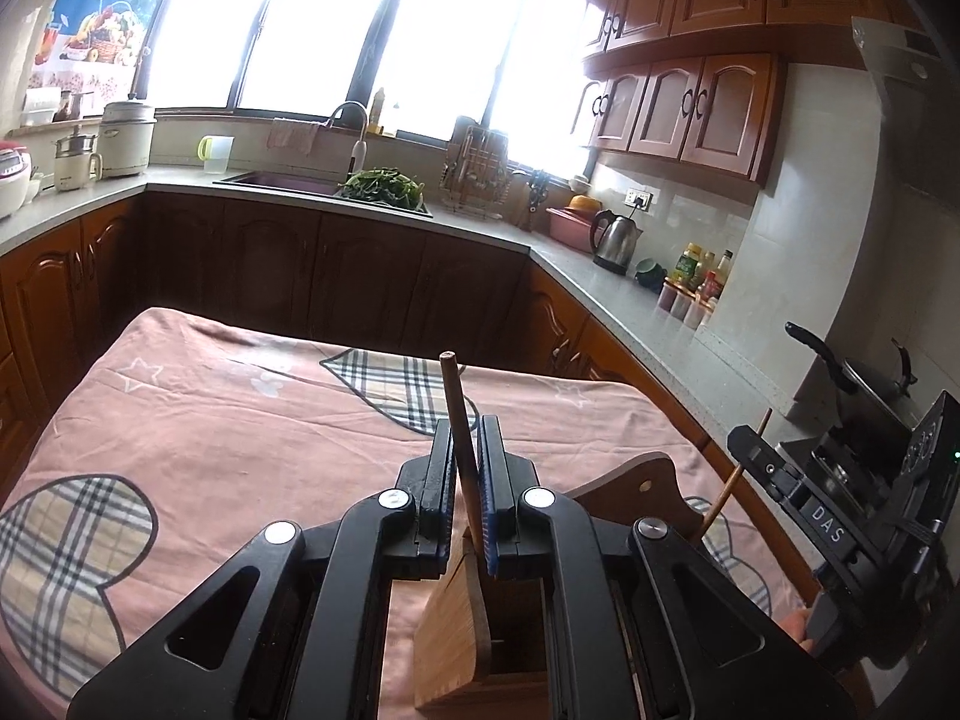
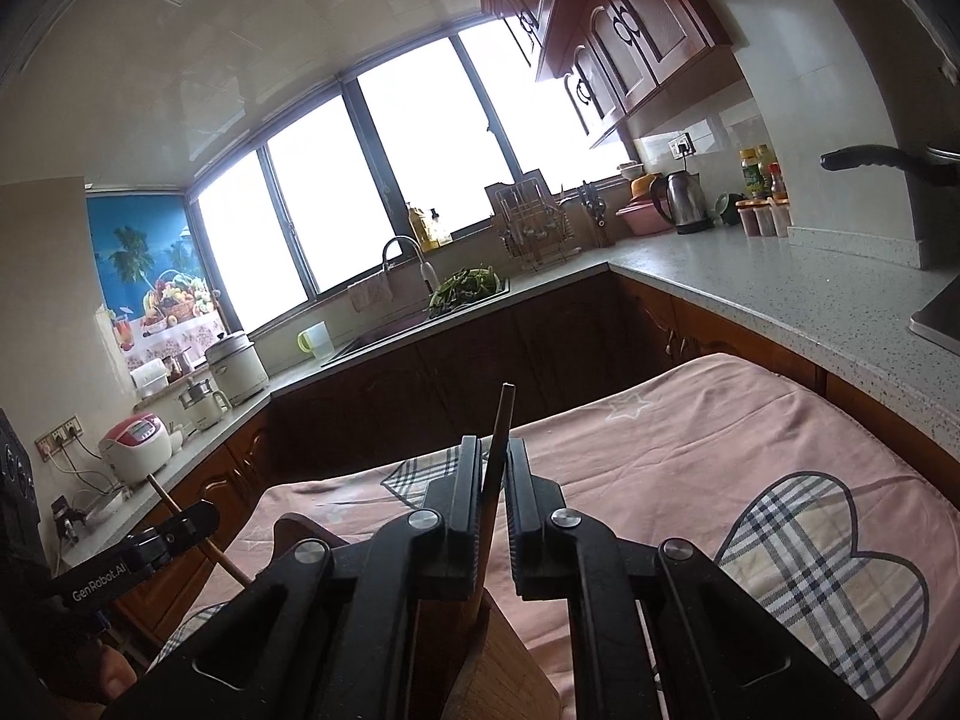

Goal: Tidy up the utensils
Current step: 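Open the left tool over the holder while the right tool releases its chopstick into it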

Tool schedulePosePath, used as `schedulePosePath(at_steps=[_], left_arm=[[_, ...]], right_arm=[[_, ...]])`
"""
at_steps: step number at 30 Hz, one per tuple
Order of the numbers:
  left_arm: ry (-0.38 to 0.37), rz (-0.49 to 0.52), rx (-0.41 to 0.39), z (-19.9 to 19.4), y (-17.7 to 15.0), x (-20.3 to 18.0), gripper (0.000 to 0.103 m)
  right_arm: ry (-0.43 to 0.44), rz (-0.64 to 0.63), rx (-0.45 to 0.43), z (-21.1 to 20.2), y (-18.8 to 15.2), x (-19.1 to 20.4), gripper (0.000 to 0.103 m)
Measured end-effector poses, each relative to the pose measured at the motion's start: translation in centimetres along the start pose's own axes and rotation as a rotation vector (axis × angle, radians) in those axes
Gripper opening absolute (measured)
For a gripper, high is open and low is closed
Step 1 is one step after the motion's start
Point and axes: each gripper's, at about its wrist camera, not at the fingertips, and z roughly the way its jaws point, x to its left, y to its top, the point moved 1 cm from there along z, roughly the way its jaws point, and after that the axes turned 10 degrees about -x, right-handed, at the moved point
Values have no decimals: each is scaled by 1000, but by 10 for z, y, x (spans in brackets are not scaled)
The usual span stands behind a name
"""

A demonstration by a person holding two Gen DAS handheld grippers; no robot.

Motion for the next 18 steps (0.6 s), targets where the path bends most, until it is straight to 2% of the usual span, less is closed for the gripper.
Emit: schedulePosePath(at_steps=[8,10,12,14,18], left_arm=[[6,4,22,1,1,-3,9],[6,2,27,0,1,-2,16],[12,1,26,-2,1,-2,31],[11,2,21,-6,2,-2,33],[17,7,16,-14,4,-3,48]], right_arm=[[13,28,43,1,1,-3,13],[9,35,49,0,2,-4,19],[10,53,52,-2,3,-7,32],[9,68,53,-4,5,-9,34],[12,88,53,-9,8,-11,35]])
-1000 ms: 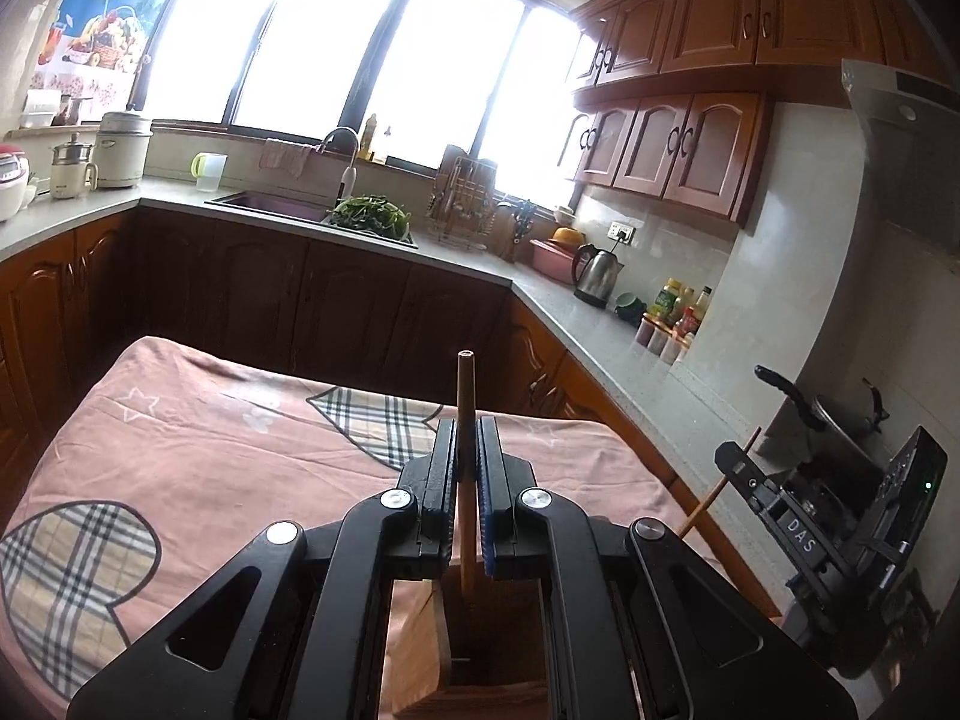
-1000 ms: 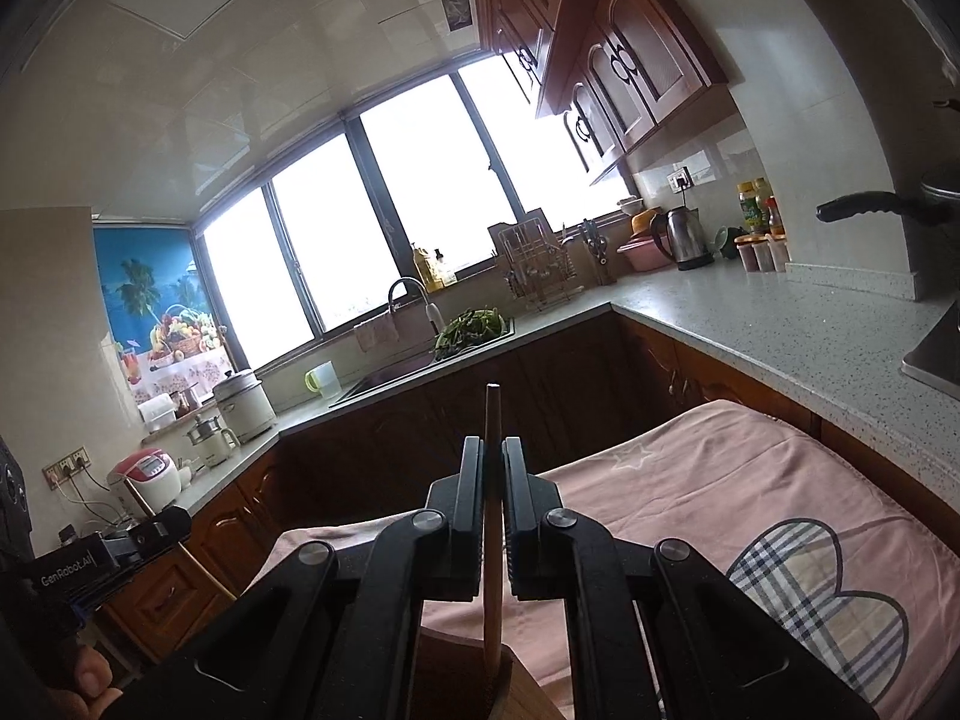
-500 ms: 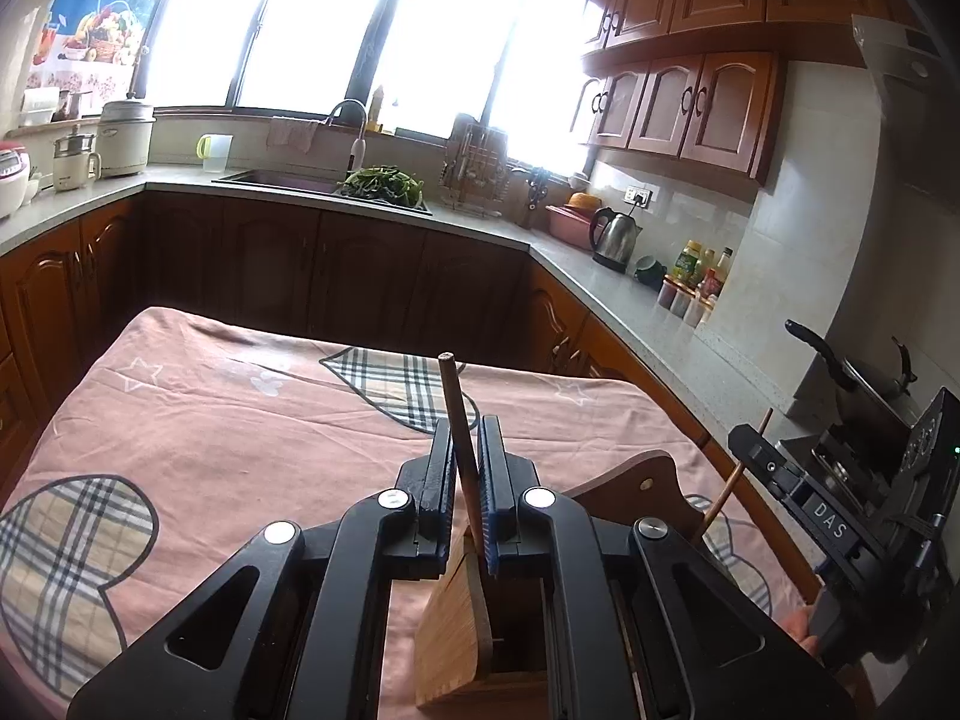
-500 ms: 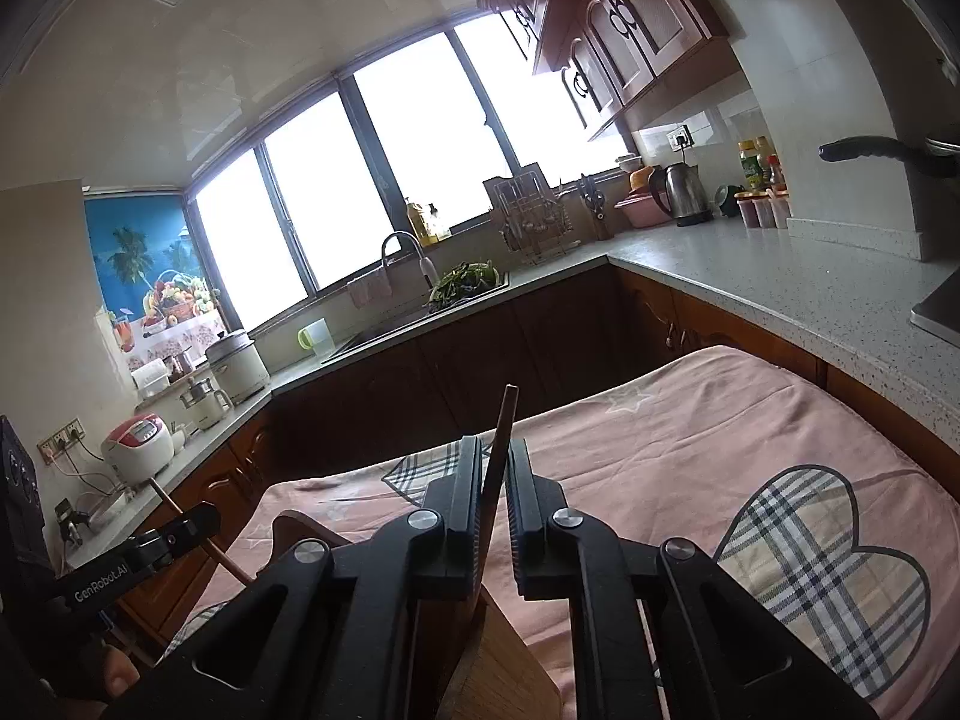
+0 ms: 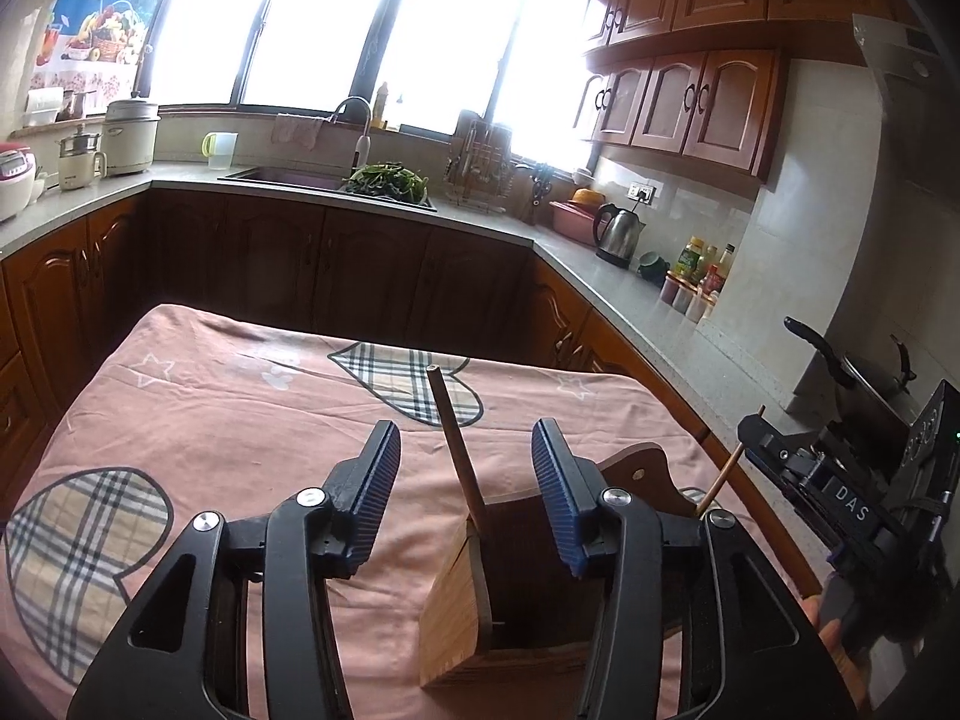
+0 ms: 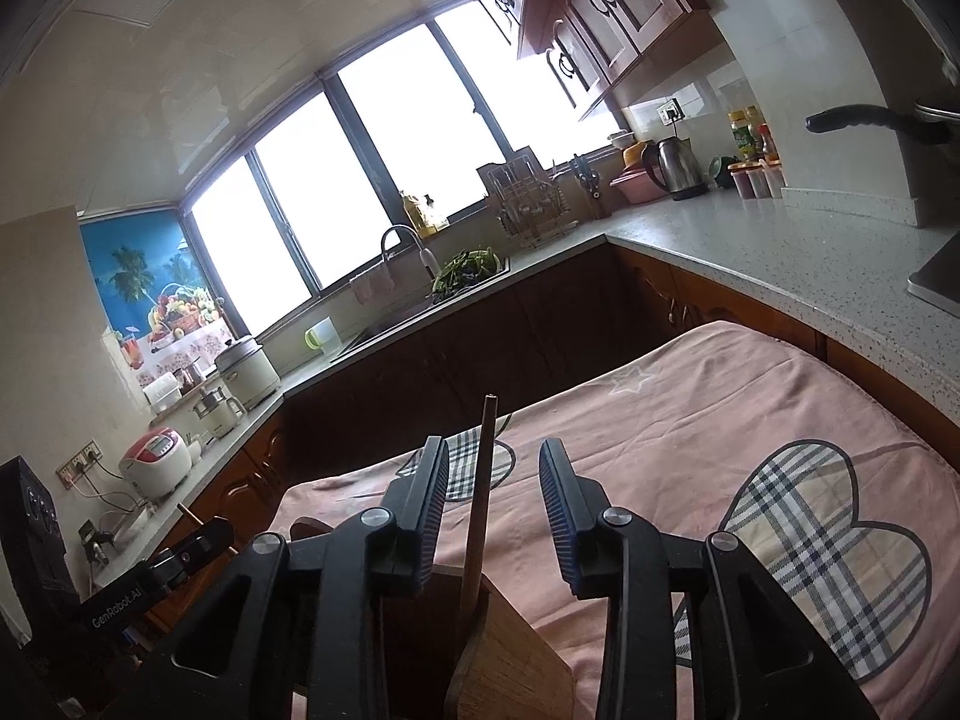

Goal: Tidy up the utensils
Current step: 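Open the left tool over the holder while the right tool releases its chopstick into it, then move both open tools back down to the loose utensils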

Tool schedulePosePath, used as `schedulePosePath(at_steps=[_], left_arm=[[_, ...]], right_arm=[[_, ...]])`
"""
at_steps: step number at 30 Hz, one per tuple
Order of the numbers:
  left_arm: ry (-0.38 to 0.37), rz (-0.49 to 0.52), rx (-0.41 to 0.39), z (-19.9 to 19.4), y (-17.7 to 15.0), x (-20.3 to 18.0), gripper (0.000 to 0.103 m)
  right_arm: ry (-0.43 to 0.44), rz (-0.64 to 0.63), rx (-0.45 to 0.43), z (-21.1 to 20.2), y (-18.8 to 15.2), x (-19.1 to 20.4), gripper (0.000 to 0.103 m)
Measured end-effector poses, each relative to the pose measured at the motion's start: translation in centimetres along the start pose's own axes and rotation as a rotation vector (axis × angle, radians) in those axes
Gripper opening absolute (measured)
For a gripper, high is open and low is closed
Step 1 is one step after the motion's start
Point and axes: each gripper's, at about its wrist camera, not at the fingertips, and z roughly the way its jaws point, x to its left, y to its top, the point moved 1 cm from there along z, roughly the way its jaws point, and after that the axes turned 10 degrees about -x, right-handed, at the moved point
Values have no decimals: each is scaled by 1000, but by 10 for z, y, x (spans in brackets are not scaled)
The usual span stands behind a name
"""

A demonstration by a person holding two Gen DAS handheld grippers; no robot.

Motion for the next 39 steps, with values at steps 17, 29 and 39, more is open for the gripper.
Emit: schedulePosePath(at_steps=[17,29,39], left_arm=[[64,-65,54,-89,-27,28,92],[75,-101,99,-151,-54,41,94],[78,-99,110,-190,-73,40,94]], right_arm=[[58,35,24,-82,1,1,86],[70,-6,63,-154,-13,4,88],[60,-44,94,-203,-31,4,88]])
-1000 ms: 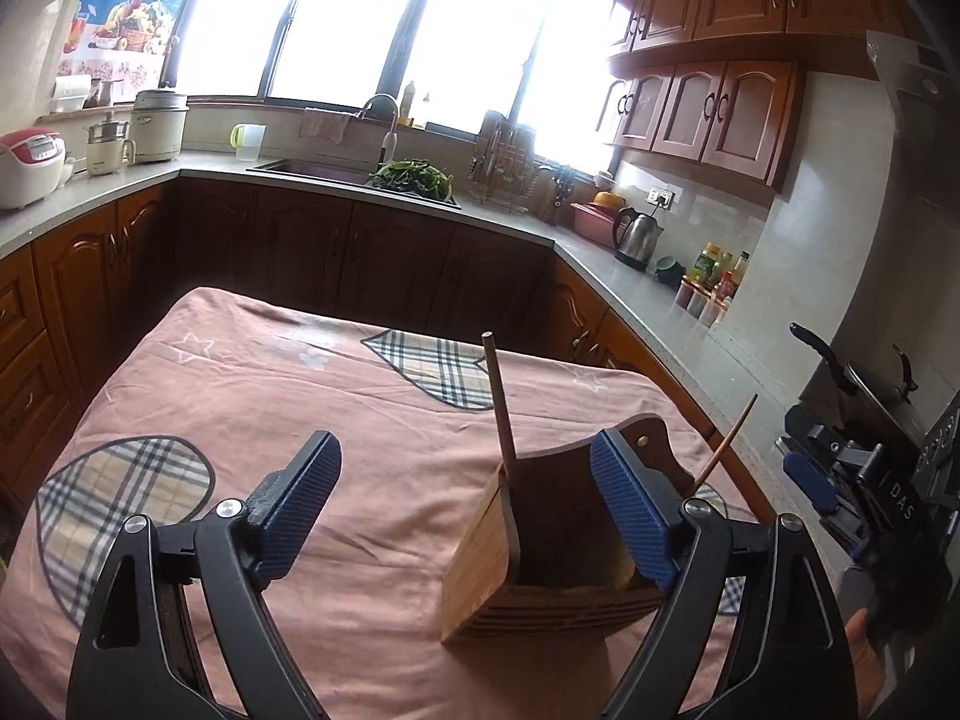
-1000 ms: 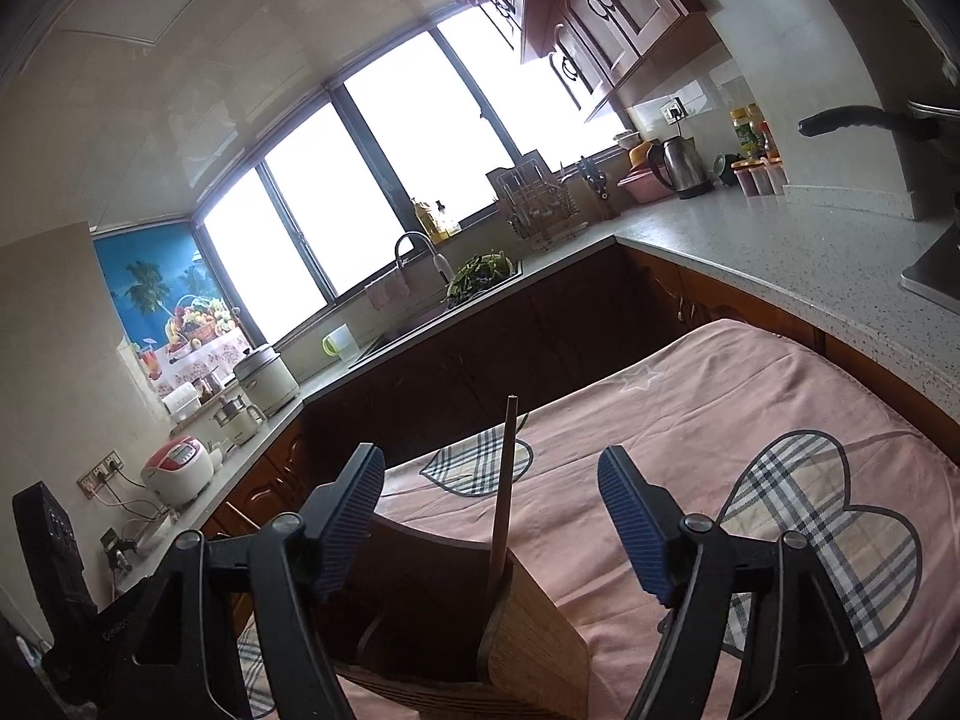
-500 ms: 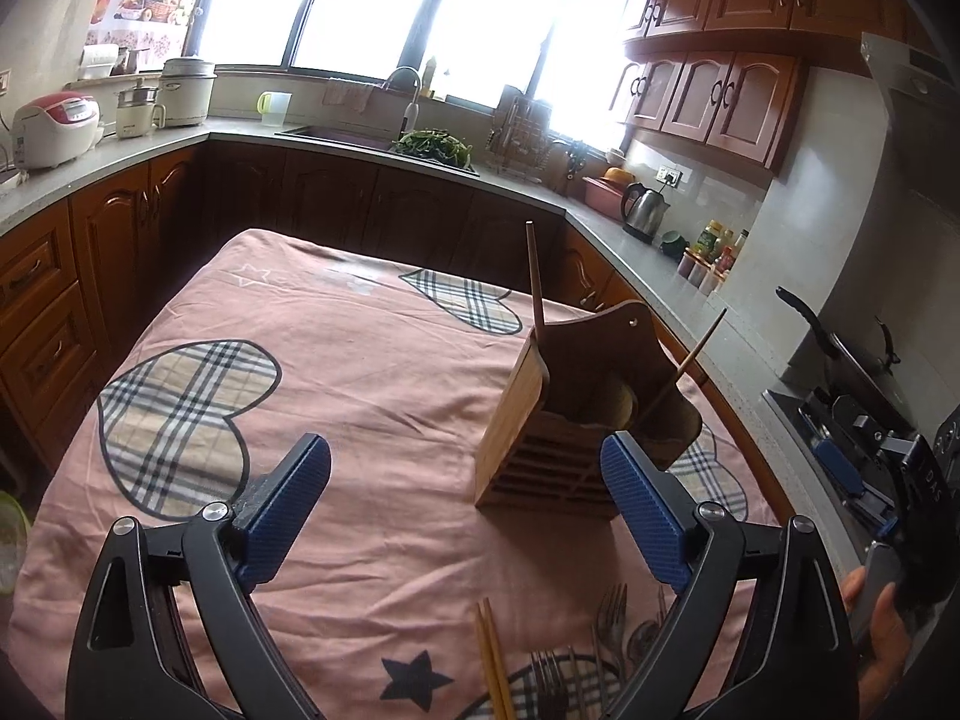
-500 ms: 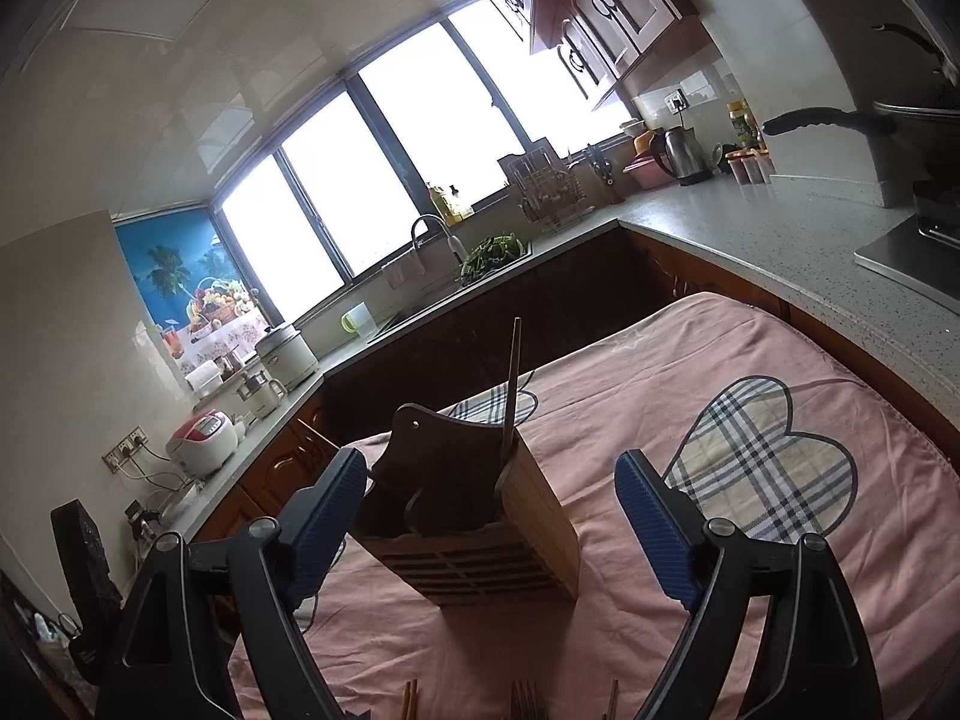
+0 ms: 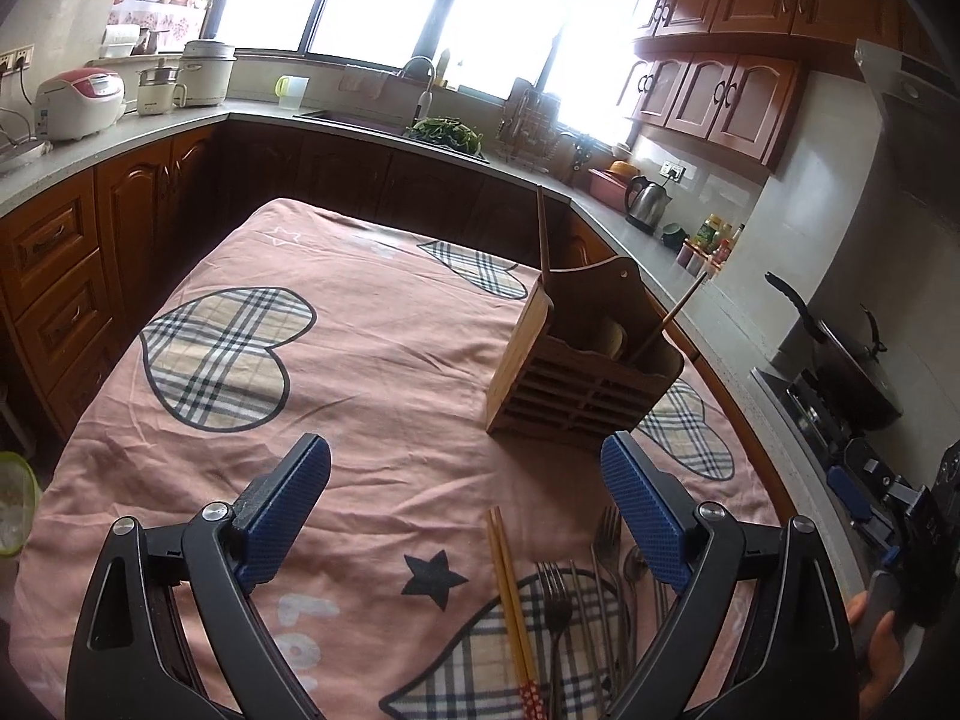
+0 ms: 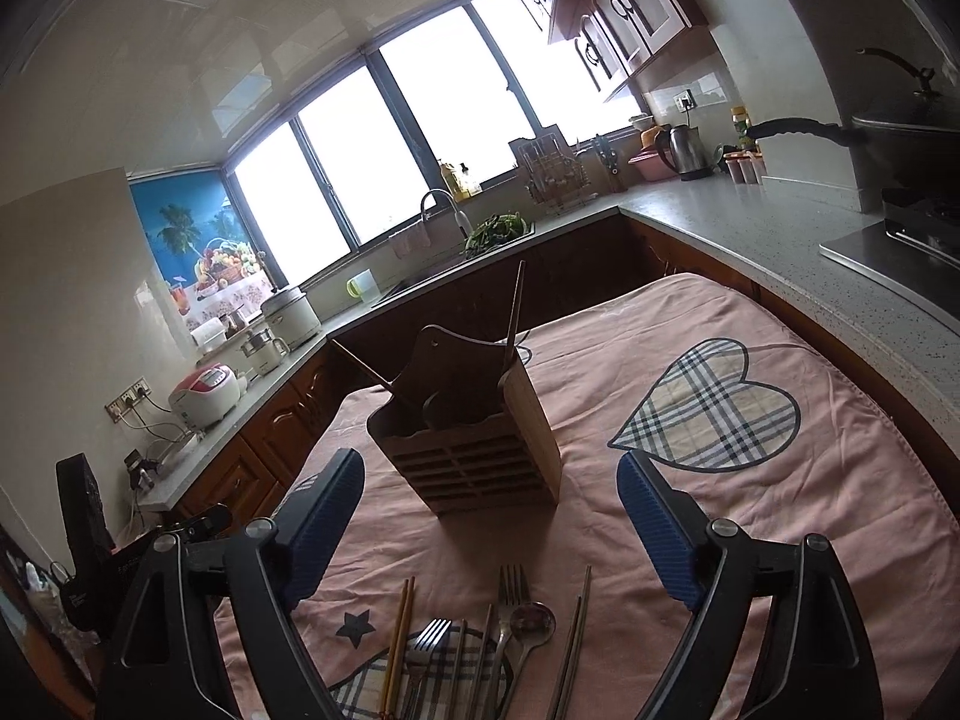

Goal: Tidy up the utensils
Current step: 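Move both open tools back down to the loose utensils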

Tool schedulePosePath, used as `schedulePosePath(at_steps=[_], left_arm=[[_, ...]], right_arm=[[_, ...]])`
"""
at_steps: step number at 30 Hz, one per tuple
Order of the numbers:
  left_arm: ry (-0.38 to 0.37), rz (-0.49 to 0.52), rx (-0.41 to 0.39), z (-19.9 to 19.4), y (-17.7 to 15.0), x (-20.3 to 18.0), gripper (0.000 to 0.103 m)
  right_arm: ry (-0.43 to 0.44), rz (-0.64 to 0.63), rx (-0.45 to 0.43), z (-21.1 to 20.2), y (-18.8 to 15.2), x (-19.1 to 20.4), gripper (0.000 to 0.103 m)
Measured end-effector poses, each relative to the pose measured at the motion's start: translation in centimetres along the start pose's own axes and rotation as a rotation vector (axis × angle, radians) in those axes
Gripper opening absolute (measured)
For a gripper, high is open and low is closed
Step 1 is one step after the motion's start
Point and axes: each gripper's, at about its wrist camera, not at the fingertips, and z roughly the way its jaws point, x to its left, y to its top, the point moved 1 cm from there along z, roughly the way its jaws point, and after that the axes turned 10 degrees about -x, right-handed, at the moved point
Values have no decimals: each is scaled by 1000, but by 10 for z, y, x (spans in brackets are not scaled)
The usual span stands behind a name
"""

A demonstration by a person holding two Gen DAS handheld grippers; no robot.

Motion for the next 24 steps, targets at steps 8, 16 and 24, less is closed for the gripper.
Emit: schedulePosePath(at_steps=[8,16,24], left_arm=[[7,16,22,-18,-22,-1,94],[27,60,80,-15,-47,-5,94],[49,92,181,5,-70,-5,94]], right_arm=[[-21,-40,37,-23,-25,1,89],[-74,-111,89,-30,-50,0,91],[-137,-144,175,-17,-76,-10,92]])
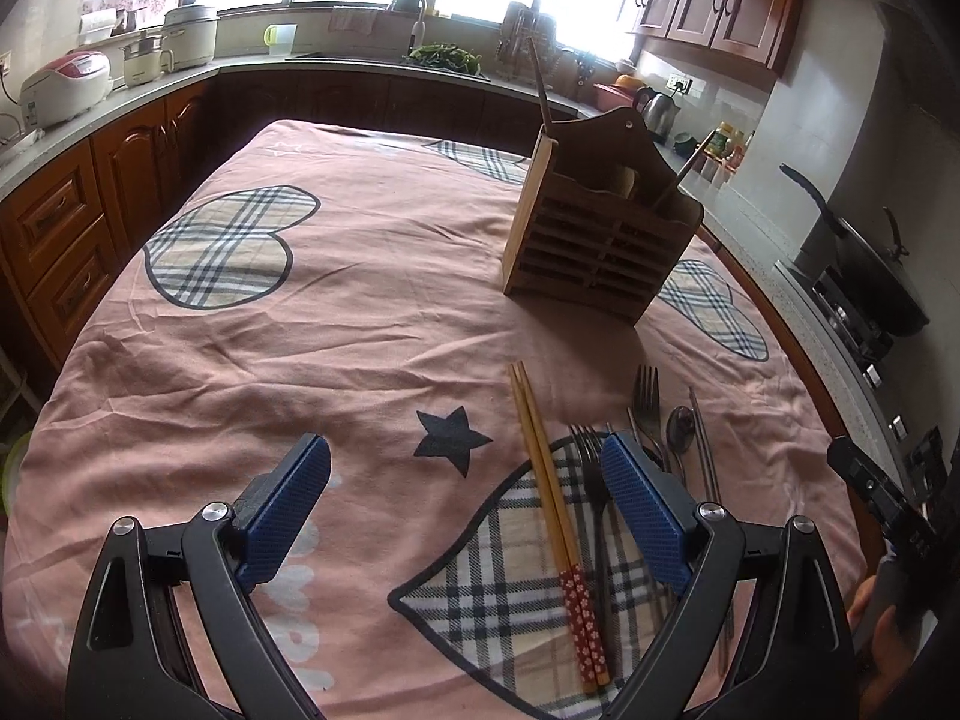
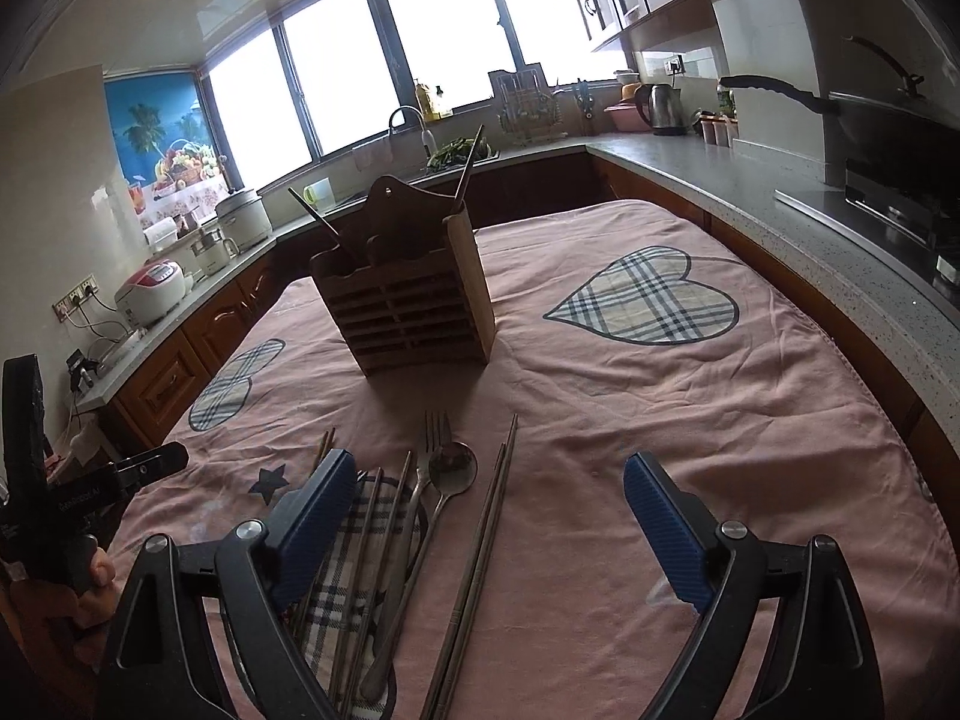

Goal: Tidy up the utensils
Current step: 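Move both open tools back down to the loose utensils, then close the right tool on a chopstick while the left tool grasps a wooden chopstick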

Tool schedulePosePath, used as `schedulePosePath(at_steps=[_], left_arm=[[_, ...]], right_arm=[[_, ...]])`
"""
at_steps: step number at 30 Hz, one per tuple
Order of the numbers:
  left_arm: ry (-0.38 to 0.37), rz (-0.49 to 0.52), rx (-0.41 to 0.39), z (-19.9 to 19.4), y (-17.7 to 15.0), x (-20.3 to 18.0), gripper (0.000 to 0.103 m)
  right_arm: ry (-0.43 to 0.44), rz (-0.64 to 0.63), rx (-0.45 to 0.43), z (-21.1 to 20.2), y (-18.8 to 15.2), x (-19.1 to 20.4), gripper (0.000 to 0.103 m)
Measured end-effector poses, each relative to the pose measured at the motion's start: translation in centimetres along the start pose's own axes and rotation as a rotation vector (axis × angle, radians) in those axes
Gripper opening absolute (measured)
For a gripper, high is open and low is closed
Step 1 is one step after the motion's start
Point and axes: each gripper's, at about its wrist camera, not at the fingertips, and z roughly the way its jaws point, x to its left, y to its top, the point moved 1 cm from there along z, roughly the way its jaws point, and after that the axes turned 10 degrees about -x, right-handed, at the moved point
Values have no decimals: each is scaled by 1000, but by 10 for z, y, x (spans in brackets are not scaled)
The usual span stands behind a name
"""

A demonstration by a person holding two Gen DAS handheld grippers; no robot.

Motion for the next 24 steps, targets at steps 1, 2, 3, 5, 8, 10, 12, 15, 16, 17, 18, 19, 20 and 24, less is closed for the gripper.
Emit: schedulePosePath(at_steps=[1,2,3,5,8,10,12,15,16,17,18,19,20,24], left_arm=[[1,3,9,3,-1,0,94],[1,8,17,5,-2,-1,94],[4,15,27,7,-4,-1,94],[13,28,43,13,-5,-2,94],[23,44,68,22,-8,-4,94],[26,49,85,27,-9,-4,94],[28,53,94,32,-9,-5,93],[31,69,110,40,-9,-7,90],[33,75,116,43,-9,-8,90],[34,80,123,47,-8,-9,89],[36,85,131,50,-8,-10,86],[37,89,138,54,-8,-10,83],[36,92,144,58,-7,-11,82],[30,85,172,73,-6,-10,72]], right_arm=[[-6,-1,8,2,-2,-1,92],[-14,-3,14,4,-4,-2,92],[-20,-5,18,5,-5,-2,92],[-17,-3,27,7,-7,-4,92],[-28,-9,41,11,-9,-4,92],[-34,-9,47,14,-10,-4,92],[-40,-5,62,19,-12,-6,92],[-52,2,89,27,-15,-8,91],[-55,4,96,29,-16,-9,91],[-58,7,102,31,-17,-10,91],[-60,7,108,34,-18,-10,91],[-63,6,113,36,-18,-11,91],[-65,5,118,39,-18,-11,90],[-72,2,151,53,-19,-12,71]])
